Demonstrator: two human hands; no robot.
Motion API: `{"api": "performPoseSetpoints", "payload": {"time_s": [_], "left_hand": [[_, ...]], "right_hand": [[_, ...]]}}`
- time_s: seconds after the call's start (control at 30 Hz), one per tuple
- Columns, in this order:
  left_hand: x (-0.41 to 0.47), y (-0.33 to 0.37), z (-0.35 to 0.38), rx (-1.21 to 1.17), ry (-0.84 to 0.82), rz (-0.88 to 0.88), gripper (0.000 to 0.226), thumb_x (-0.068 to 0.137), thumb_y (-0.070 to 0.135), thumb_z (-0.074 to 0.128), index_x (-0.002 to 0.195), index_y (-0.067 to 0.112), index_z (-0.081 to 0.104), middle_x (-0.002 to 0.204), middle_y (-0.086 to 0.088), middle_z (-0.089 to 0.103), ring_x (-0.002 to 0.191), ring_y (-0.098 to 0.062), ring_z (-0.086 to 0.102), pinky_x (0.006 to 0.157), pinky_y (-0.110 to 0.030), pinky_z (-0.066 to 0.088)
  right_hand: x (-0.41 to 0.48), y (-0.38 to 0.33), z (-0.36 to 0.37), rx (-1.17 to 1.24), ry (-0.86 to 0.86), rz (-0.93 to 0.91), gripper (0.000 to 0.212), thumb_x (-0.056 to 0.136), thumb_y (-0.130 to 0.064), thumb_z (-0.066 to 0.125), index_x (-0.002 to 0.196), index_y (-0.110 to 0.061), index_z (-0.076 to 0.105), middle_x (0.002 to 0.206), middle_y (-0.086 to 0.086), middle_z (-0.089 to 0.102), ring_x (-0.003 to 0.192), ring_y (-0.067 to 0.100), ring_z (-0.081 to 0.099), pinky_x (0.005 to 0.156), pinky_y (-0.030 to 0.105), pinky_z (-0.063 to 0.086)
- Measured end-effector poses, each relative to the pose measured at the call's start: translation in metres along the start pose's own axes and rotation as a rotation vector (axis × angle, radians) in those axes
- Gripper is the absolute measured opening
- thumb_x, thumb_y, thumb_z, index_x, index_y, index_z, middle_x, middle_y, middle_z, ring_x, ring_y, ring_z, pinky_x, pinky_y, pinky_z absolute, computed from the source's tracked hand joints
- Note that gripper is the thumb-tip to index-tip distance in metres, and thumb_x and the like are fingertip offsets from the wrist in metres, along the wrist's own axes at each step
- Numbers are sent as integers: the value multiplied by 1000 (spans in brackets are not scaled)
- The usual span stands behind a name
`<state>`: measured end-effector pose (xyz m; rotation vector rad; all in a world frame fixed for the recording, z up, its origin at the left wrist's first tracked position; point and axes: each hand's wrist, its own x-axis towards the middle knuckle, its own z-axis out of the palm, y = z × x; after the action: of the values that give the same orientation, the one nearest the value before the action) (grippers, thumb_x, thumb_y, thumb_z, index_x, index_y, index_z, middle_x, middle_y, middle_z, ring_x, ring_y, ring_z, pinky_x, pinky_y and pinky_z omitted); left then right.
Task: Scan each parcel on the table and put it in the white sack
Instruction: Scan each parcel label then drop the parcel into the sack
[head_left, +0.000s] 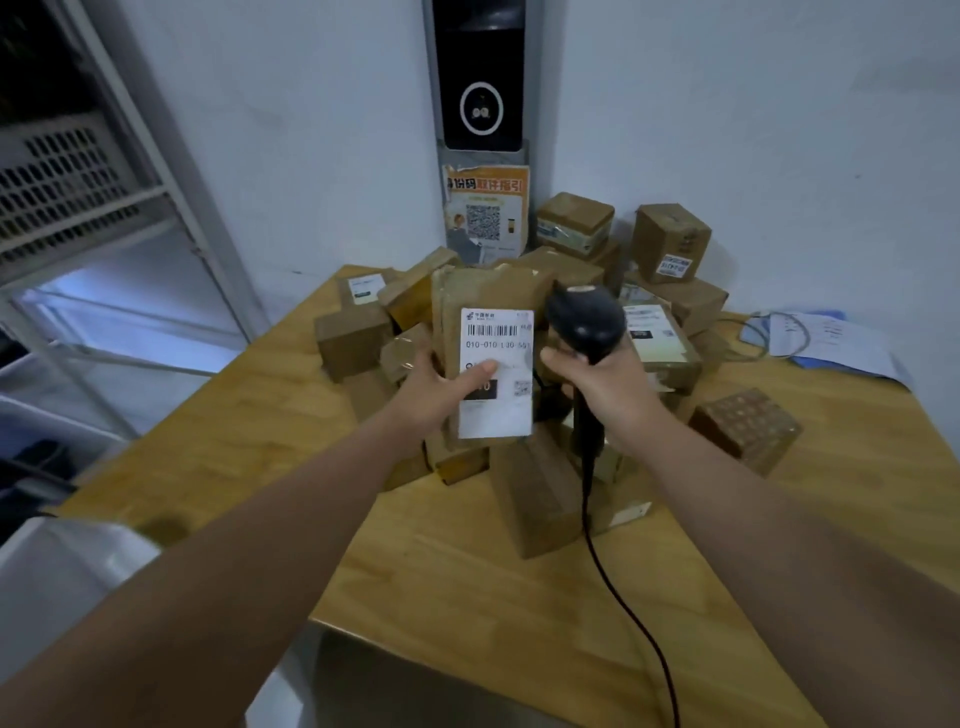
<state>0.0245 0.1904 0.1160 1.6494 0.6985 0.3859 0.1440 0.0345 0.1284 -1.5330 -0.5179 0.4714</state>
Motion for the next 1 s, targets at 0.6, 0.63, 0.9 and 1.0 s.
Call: {"api": "performPoseSetpoints", "payload": {"time_s": [0.6,0.63,0.9,1.0], "left_hand": [[-15,-73,-103,-160,35,-120,41,86,16,70,124,14,54,106,4,64,93,-9,63,66,-22,50],[-14,-78,-104,-161,37,-113,42,86,15,70,124,14,53,105,5,64,91,-8,63,65,-22,50],[-10,-95,-119,-191,54,-142,37,85,19,72,117,20,54,110,4,63,98,-9,61,70,-25,47],[-5,-101,-122,-175,67,-153,44,83,22,73,122,18,53,114,0,62,106,-16,59,85,-34,49]], "right_hand": [[-59,18,111,-218,4,54,32,86,-33,71,72,-4,67,56,6,63,51,18,62,58,29,53],[-63,20,117,-214,1,53,34,86,-33,71,71,-3,67,56,6,63,50,18,62,57,29,53],[-66,21,133,-234,16,115,30,86,-32,70,69,-7,65,55,3,60,46,13,57,52,25,49],[-66,25,132,-277,29,152,28,86,-26,69,66,-7,63,53,3,58,43,12,55,51,26,48]]}}
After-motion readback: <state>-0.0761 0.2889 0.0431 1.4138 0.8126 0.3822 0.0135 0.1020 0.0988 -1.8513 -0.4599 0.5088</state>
